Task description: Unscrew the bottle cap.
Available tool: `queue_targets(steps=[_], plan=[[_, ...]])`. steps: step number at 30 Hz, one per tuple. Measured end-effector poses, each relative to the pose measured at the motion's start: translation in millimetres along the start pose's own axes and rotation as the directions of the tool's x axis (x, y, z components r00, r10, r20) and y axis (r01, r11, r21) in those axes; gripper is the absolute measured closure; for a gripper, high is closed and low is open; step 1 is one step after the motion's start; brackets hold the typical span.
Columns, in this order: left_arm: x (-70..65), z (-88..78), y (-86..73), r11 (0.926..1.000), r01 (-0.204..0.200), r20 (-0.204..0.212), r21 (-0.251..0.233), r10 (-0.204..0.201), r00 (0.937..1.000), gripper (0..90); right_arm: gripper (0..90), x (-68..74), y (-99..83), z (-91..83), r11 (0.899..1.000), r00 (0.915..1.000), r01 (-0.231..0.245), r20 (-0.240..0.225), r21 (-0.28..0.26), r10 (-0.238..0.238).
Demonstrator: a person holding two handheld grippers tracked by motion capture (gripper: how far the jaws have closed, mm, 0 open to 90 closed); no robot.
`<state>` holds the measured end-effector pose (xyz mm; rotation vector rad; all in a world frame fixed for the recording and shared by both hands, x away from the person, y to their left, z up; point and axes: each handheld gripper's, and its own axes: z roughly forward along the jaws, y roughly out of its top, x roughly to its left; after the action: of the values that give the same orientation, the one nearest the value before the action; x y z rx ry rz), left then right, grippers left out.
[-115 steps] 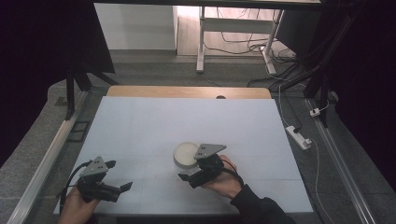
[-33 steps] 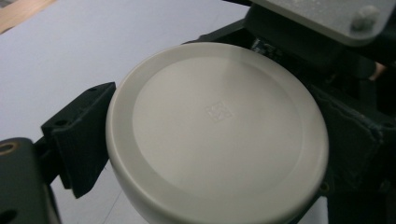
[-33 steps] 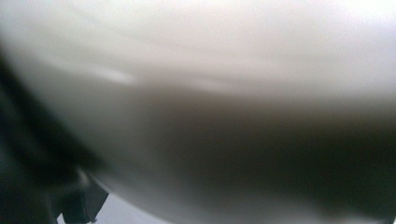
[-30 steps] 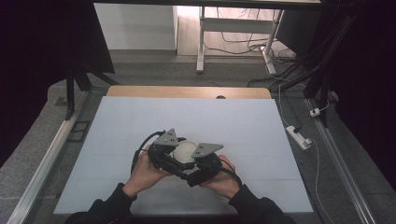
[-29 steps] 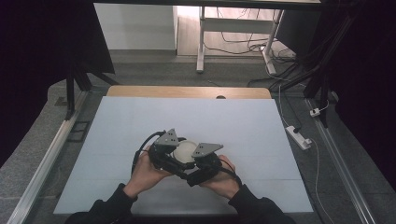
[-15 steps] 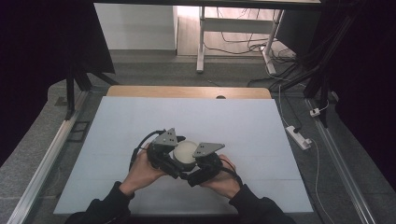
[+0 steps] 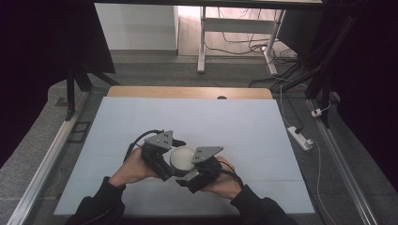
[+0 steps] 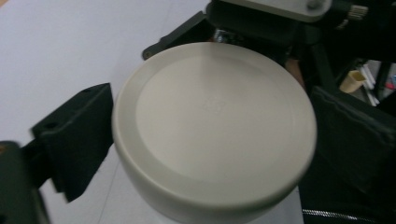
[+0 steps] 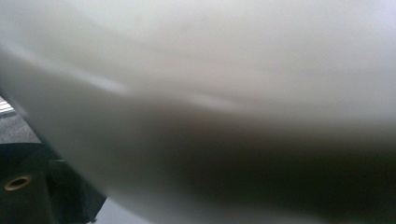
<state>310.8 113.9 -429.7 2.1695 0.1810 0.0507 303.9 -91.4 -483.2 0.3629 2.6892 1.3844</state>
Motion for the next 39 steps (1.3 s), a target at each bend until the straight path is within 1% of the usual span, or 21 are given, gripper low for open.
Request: queue_targets(steps=[4,10,11,12,15,16,17,18,19,20,21,23,26,30,33,34,35,36,37,38,39], plan=[[0.2,-0.1,-1.4,0.9999,-0.002,-0.004,-0.011,0.002,1.0000,7.9,7.0,-0.3,0.1,-0.2,1.000,1.0000,0.000,0.000,-0.001,0.000],[-1.7,6.6,2.2,0.9970,0.077,-0.095,0.003,-0.077,0.9925,7.9,7.0,-4.2,-1.2,0.9,0.999,0.9984,-0.032,0.047,0.014,0.031],[-1.7,6.6,2.2,0.9970,0.077,-0.095,0.003,-0.077,0.9925,7.9,7.0,-4.2,-1.2,0.9,0.999,0.9984,-0.032,0.047,0.014,0.031],[-3.1,9.1,3.6,0.9944,0.106,-0.131,0.001,-0.105,0.9859,7.9,7.0,-5.7,-1.6,1.2,0.999,0.9968,-0.047,0.066,0.016,0.046],[-6.1,12.9,6.1,0.9903,0.139,-0.190,0.002,-0.136,0.9723,7.9,7.0,-7.8,-2.1,1.5,0.997,0.9932,-0.073,0.092,0.016,0.071],[-6.1,12.9,6.1,0.9903,0.139,-0.190,0.002,-0.136,0.9723,7.9,7.0,-7.8,-2.1,1.5,0.997,0.9932,-0.073,0.092,0.016,0.071],[-8.7,15.7,7.7,0.9870,0.160,-0.229,-0.003,-0.157,0.9606,7.9,7.0,-9.0,-2.4,1.6,0.996,0.9904,-0.085,0.111,0.019,0.082],[-9.8,17.0,8.5,0.9854,0.170,-0.247,-0.003,-0.166,0.9546,7.9,7.0,-9.4,-2.5,1.6,0.995,0.9890,-0.094,0.117,0.018,0.091],[-9.8,17.0,8.5,0.9854,0.170,-0.247,-0.003,-0.166,0.9546,7.9,7.0,-9.4,-2.5,1.6,0.995,0.9890,-0.094,0.117,0.018,0.091],[-12.7,19.9,10.2,0.9821,0.188,-0.282,-0.009,-0.183,0.9417,7.9,7.0,-10.4,-2.8,1.7,0.994,0.9864,-0.104,0.129,0.017,0.101],[-14.1,21.4,11.0,0.9811,0.193,-0.298,-0.011,-0.188,0.9358,7.9,7.0,-10.8,-2.9,1.6,0.994,0.9855,-0.107,0.134,0.017,0.104],[-16.2,24.3,12.1,0.9810,0.194,-0.315,-0.006,-0.186,0.9308,7.8,7.0,-11.4,-3.1,1.5,0.994,0.9847,-0.107,0.140,0.019,0.104],[-16.5,26.3,12.7,0.9852,0.170,-0.322,0.017,-0.156,0.9339,7.3,7.0,-11.5,-3.6,1.8,0.994,0.9846,-0.108,0.140,0.020,0.104],[-12.8,20.8,13.1,0.9883,0.150,-0.268,0.028,-0.137,0.9538,1.4,7.0,-10.1,-1.4,-0.6,0.996,0.9884,-0.093,0.121,0.003,0.092],[-12.3,14.6,13.8,0.9909,0.133,-0.257,0.016,-0.125,0.9582,0.0,7.0,-8.4,0.2,-2.9,0.997,0.9924,-0.074,0.098,-0.012,0.074],[-11.5,10.7,14.1,0.9925,0.122,-0.243,0.014,-0.115,0.9632,0.0,7.0,-8.0,0.4,-3.5,0.998,0.9935,-0.067,0.091,-0.015,0.068],[-10.4,4.1,14.0,0.9952,0.098,-0.213,0.006,-0.094,0.9726,0.0,7.0,-7.5,0.5,-3.8,0.998,0.9944,-0.062,0.084,-0.017,0.064],[-10.4,4.1,14.0,0.9952,0.098,-0.213,0.006,-0.094,0.9726,0.0,7.0,-7.2,0.7,-4.1,0.998,0.9953,-0.056,0.077,-0.018,0.057],[-9.9,1.3,13.7,0.9966,0.082,-0.190,0.004,-0.080,0.9785,0.3,7.0,-6.6,0.8,-4.1,0.998,0.9961,-0.053,0.069,-0.019,0.055],[-8.7,-2.9,12.1,0.9987,0.050,-0.129,0.004,-0.049,0.9904,0.6,7.0,-6.3,1.0,-4.2,0.999,0.9970,-0.047,0.061,-0.019,0.048],[-8.2,-3.8,11.5,0.9992,0.040,-0.117,0.010,-0.038,0.9924,0.8,7.0,-5.8,1.2,-4.3,0.999,0.9977,-0.043,0.052,-0.023,0.044]])
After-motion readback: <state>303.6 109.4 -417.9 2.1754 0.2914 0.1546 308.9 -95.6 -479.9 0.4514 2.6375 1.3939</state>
